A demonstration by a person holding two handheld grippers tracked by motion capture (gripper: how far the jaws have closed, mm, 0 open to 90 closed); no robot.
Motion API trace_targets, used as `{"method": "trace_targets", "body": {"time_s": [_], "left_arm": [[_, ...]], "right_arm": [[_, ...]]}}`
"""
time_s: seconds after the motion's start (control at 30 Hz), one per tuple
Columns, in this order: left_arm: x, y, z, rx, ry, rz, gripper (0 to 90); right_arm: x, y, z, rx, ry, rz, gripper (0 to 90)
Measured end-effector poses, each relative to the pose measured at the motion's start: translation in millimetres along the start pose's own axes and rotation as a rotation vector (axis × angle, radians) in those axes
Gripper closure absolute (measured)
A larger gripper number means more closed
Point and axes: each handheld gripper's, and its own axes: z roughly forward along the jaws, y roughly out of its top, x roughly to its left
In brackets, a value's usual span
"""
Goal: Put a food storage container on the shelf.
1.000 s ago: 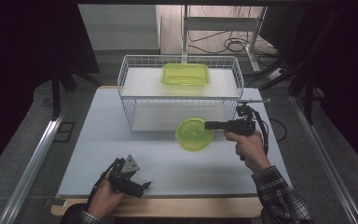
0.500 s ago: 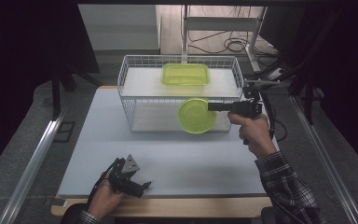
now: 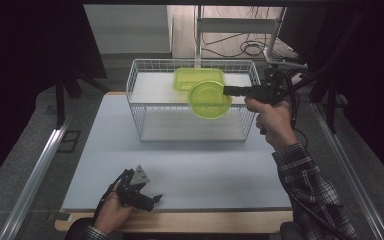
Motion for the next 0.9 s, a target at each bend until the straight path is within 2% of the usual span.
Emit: {"method": "trace_targets", "body": {"time_s": [0.17,0.3,0.57,0.9], "left_arm": [[0.1,-0.1,0.1,0.003,-0.004,0.002,1.5],[0.2,-0.3,0.1,0.002,-0.006,0.001,1.5],[0.0,-0.5,0.5,0.007,-0.008,0.007,1.6],[-0.6,-0.8,1.2,0.011,-0.014,0.013,1.6]], "right_arm": [[7.8,17.3,6.2,-0.034,-0.020,-0.013,81.5],[8.9,30.0,14.1,-0.065,-0.046,-0.014,81.4],[3.0,50.3,35.0,-0.119,-0.099,0.006,81.4],[-8.3,61.8,53.3,-0.139,-0.174,0.028,81.3]]}}
